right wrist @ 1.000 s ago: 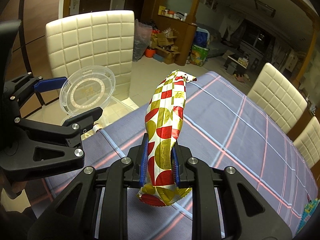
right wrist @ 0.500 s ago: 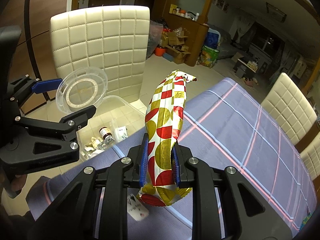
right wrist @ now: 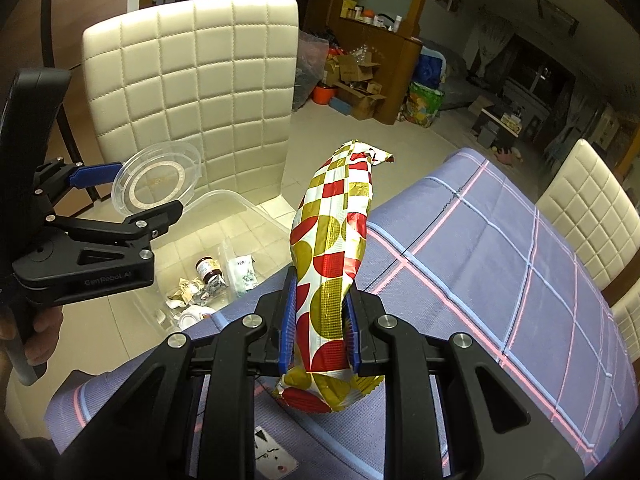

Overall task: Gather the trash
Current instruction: 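Carry both items over the bin and open the left gripper to drop the lid, then open the right gripper to drop the red-gold wrapper into the bin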

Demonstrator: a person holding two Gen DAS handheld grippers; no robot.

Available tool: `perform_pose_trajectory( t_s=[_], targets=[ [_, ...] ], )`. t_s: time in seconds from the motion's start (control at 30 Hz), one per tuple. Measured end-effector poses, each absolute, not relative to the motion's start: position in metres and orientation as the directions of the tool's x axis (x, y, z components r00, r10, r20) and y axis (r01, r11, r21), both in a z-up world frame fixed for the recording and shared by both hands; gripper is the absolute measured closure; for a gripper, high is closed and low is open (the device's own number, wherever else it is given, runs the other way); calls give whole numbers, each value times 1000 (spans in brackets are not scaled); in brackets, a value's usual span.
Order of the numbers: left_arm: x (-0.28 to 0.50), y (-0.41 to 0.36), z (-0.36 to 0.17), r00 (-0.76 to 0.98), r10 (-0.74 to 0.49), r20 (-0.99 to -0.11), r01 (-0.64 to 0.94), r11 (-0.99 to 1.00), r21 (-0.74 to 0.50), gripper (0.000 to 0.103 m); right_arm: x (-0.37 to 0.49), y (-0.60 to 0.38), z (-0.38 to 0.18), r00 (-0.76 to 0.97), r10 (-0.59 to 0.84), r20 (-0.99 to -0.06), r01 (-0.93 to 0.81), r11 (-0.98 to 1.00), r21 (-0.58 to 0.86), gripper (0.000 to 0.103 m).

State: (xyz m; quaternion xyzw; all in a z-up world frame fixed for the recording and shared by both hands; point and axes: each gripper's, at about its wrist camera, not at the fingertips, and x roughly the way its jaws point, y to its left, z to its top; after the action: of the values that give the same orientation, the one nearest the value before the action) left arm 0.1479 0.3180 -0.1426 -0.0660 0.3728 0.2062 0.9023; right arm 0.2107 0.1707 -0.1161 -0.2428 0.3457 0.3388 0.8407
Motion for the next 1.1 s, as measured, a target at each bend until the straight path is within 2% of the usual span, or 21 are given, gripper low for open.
perform_pose_trajectory(
  t_s=[0.1,0.4,0.73,0.93,0.97,1.0,1.03,1.07,1.1],
  targets=[
    [151,325,-149,624,296,-723,-433,901,-5,18,215,174,-120,524,402,-751,-737,655,-164,81],
    [147,334,-162,611,328,-721,-446,895,28,18,221,195,-136,489,405,-773,-762,629,-153,81],
    [127,355,-163,574,428,-698,-530,844,81,18,207,232,-153,429,426,-797,-817,560,-140,80],
    [115,365,-165,553,447,-703,-557,826,86,18,194,250,-151,413,455,-789,-845,515,-146,80],
    [113,366,-166,550,448,-705,-561,823,85,18,194,253,-152,412,452,-791,-846,513,-148,76],
    [112,367,-166,548,448,-706,-563,822,86,18,193,254,-152,419,445,-791,-843,514,-158,44],
    [111,367,-167,546,448,-708,-564,821,84,18,192,254,-152,442,439,-783,-835,521,-179,22],
    [110,368,-167,547,446,-709,-565,821,81,18,189,253,-149,483,443,-755,-819,534,-211,6],
    [109,368,-166,548,445,-709,-567,820,77,18,185,250,-146,522,458,-720,-808,536,-246,6]
  ],
)
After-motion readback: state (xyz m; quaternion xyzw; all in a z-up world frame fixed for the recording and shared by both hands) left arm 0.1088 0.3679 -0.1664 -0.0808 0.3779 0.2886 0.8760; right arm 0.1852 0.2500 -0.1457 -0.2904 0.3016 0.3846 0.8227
